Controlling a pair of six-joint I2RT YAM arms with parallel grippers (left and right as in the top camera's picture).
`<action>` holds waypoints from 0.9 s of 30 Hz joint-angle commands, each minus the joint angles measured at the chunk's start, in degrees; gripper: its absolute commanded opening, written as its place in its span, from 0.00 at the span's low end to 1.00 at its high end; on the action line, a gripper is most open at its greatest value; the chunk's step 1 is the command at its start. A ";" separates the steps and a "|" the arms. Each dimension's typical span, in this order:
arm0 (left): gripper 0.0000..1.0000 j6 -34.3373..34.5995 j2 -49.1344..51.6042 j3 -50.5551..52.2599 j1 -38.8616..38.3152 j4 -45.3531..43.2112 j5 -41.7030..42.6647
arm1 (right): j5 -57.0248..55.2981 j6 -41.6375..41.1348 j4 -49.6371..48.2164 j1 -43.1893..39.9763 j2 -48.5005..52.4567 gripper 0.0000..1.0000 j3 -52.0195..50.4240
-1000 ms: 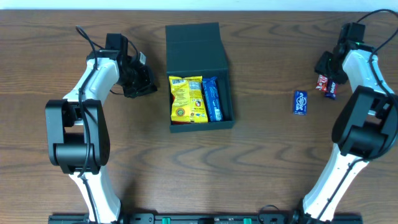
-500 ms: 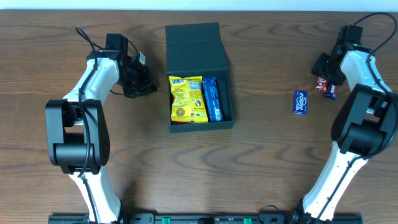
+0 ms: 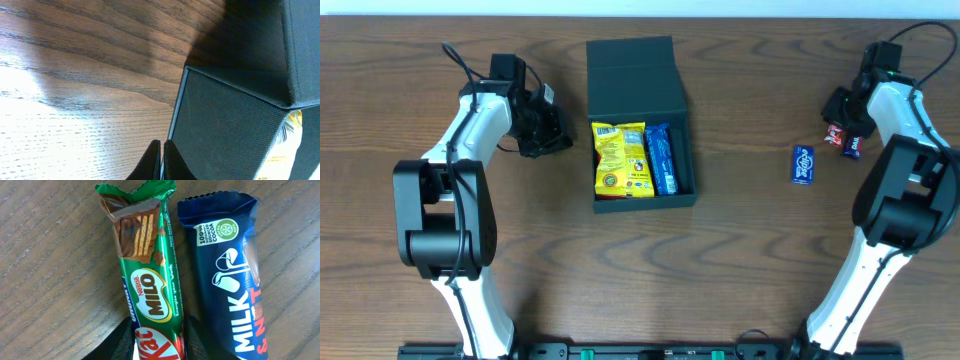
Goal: Pack container
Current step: 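Return the right gripper to the bars and grasp the KitKat Milo bar, then place the KitKat Milo bar into the box's right side with the right gripper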
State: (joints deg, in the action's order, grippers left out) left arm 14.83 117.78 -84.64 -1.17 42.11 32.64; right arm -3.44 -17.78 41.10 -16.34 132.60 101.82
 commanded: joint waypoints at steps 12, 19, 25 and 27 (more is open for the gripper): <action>0.06 0.00 0.92 -0.59 0.02 0.24 0.42 | 0.44 -0.35 4.42 0.50 1.29 0.12 5.05; 0.06 0.00 0.92 -0.59 0.02 -0.37 0.39 | 3.15 1.88 15.30 3.72 1.01 0.01 22.27; 0.06 -0.02 0.92 -0.59 0.07 -1.05 -0.22 | 8.90 7.43 27.91 13.35 1.01 0.01 34.40; 0.06 -0.04 0.92 -0.61 0.07 -1.51 -0.22 | 8.87 9.14 32.35 17.88 1.01 0.01 35.98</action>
State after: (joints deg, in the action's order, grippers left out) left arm 14.83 117.78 -84.64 -1.17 40.80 32.62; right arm 2.57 -12.71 70.76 -4.32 133.62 135.50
